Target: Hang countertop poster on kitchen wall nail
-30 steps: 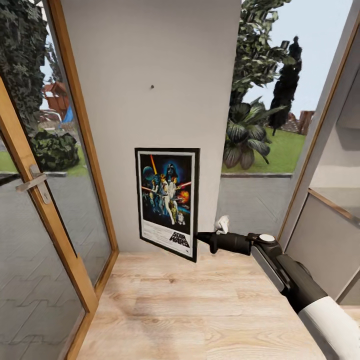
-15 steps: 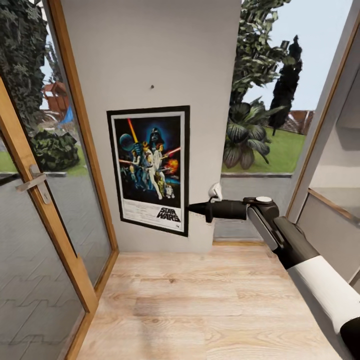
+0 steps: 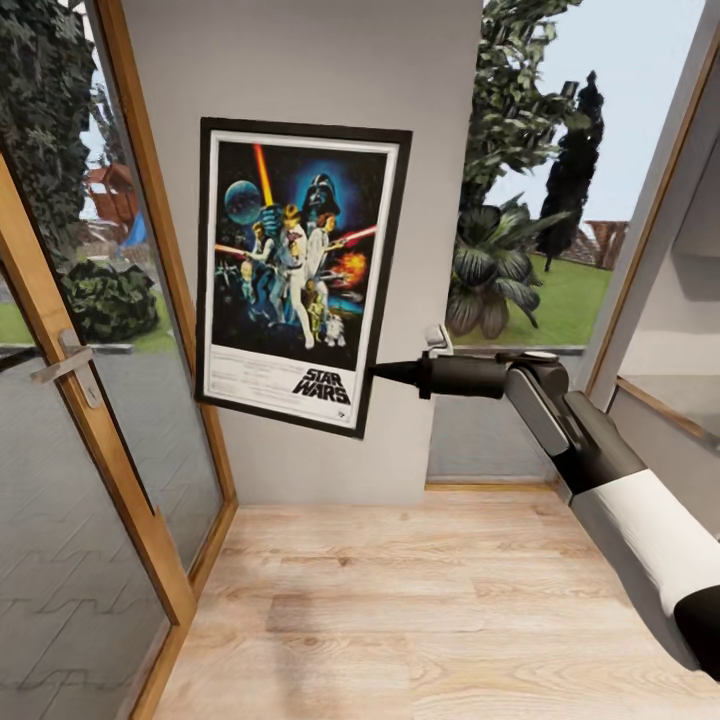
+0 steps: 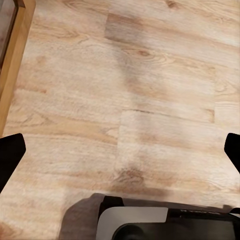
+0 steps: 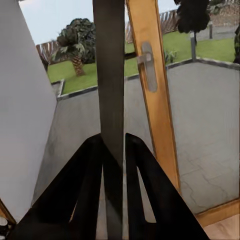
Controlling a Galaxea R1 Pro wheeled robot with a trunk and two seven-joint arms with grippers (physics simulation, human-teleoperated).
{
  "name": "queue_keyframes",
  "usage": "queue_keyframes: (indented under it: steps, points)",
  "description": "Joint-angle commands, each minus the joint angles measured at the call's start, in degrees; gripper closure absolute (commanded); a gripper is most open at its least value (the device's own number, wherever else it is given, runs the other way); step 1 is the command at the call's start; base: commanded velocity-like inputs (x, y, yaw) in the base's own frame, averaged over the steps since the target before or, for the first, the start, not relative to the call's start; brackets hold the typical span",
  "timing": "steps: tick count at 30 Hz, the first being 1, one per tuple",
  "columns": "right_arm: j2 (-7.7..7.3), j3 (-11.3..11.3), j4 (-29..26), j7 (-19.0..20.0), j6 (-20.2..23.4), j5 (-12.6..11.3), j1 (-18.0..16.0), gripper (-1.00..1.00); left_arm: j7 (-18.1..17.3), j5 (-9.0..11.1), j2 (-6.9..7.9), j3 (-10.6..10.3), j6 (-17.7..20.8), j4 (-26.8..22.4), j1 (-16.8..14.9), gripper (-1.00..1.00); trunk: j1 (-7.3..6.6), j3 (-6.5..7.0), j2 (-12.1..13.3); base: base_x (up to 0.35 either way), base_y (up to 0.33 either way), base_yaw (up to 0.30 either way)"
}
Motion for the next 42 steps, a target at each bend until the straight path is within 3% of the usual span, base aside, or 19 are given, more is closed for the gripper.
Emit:
queue_keyframes:
  steps: [1, 16, 24, 26, 32, 42]
  points:
    - [-0.05, 0.1, -0.23, -0.02, 0.44, -1.17, -0.17, 1.0, -0.27, 0.23, 0.0, 0.07, 0.02, -0.02, -0.01, -1.0, 0.04, -0.12, -0.12, 0.0, 0.0, 0.0]
    - [-0.2, 0.19, -0.56, 0.01, 0.4, -1.48, -0.29, 1.0, -0.27, 0.23, 0.0, 0.07, 0.02, -0.06, -0.01, -1.0, 0.04, -0.12, -0.12, 0.0, 0.0, 0.0]
    - [-0.24, 0.19, -0.54, 0.03, 0.51, 2.85, -0.39, 1.0, -0.27, 0.23, 0.0, 0.07, 0.0, -0.06, -0.01, -1.0, 0.04, -0.12, -0.12, 0.0, 0.0, 0.0]
    - [-0.23, 0.23, -0.53, 0.06, 2.56, 4.23, -1.34, 1.0, -0.27, 0.23, 0.0, 0.07, 0.01, -0.06, -0.01, -1.0, 0.04, -0.12, -0.12, 0.0, 0.0, 0.0]
    - [-0.23, 0.27, -0.68, 0.09, 6.49, 5.2, -2.95, 1.0, -0.27, 0.23, 0.0, 0.07, -0.02, -0.06, -0.01, -1.0, 0.04, -0.12, -0.12, 0.0, 0.0, 0.0]
    - [-0.23, 0.5, -2.34, 3.71, 6.72, 5.31, -3.18, 1.0, -0.27, 0.23, 0.0, 0.07, -0.01, -0.05, -0.01, -1.0, 0.04, -0.12, -0.12, 0.0, 0.0, 0.0]
